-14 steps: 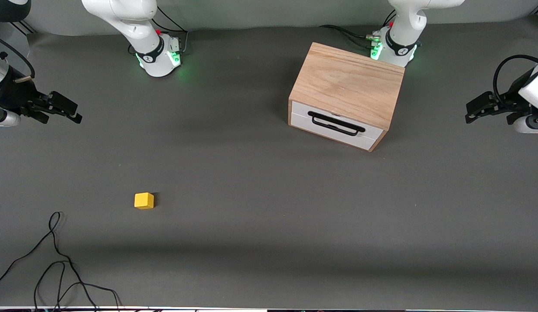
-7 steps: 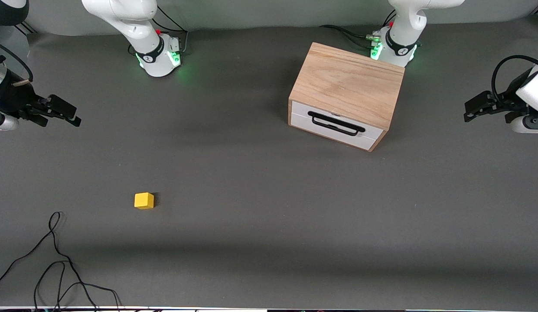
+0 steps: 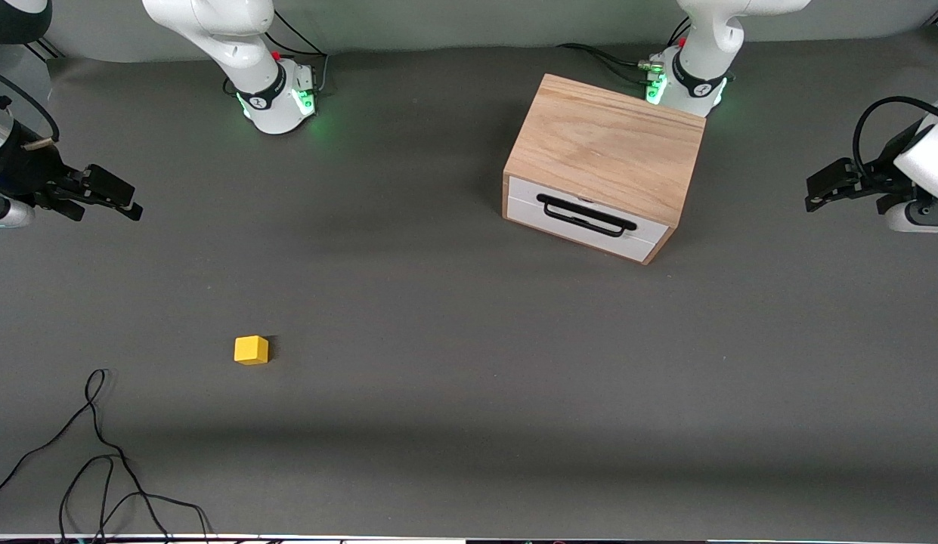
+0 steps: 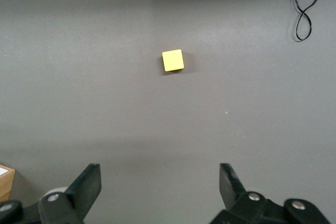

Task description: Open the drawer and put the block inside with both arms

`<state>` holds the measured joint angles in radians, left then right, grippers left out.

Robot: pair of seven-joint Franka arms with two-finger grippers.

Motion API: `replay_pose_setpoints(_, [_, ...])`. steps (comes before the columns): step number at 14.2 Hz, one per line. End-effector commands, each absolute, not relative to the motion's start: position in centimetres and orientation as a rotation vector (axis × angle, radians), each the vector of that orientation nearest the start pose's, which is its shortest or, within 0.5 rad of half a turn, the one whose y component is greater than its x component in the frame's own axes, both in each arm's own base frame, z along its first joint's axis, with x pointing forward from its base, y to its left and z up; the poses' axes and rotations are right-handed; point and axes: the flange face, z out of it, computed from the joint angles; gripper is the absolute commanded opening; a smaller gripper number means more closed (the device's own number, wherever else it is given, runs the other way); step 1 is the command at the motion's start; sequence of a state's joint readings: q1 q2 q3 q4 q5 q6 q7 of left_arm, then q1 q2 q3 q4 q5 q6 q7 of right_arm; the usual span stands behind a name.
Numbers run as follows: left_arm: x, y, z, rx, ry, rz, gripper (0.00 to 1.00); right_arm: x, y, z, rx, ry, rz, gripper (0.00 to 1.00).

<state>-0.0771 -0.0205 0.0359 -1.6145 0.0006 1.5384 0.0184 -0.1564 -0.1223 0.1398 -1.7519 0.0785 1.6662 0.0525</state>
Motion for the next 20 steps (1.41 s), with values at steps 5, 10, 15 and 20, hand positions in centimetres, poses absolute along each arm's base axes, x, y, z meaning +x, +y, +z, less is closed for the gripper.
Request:
replay_pose_setpoints(5, [53.1,-7.3,62.3,-3.139,-0.022,0.114,1.0,52.7,0.5,61.7,-3.078,0.087,-0.066,1.0])
replay_pose_setpoints(10, [50.3,-19.5,61.8,-3.043,-0.516,0.104,1.0,52.6,0.3,61.8,-3.078,0.082,-0.069,1.0])
replay_pose_setpoints(15, [47.4,-30.2,57.4,-2.854,-0.915,0.111,1.0,52.9,0.3,61.7,-3.077,0.085,-0.08,1.0])
replay_pose_setpoints(20, [48.8,-34.5,53.1,-2.573,-1.45,0.142,1.0,52.7,0.4,61.6,-3.077,0.095,-0.073,1.0])
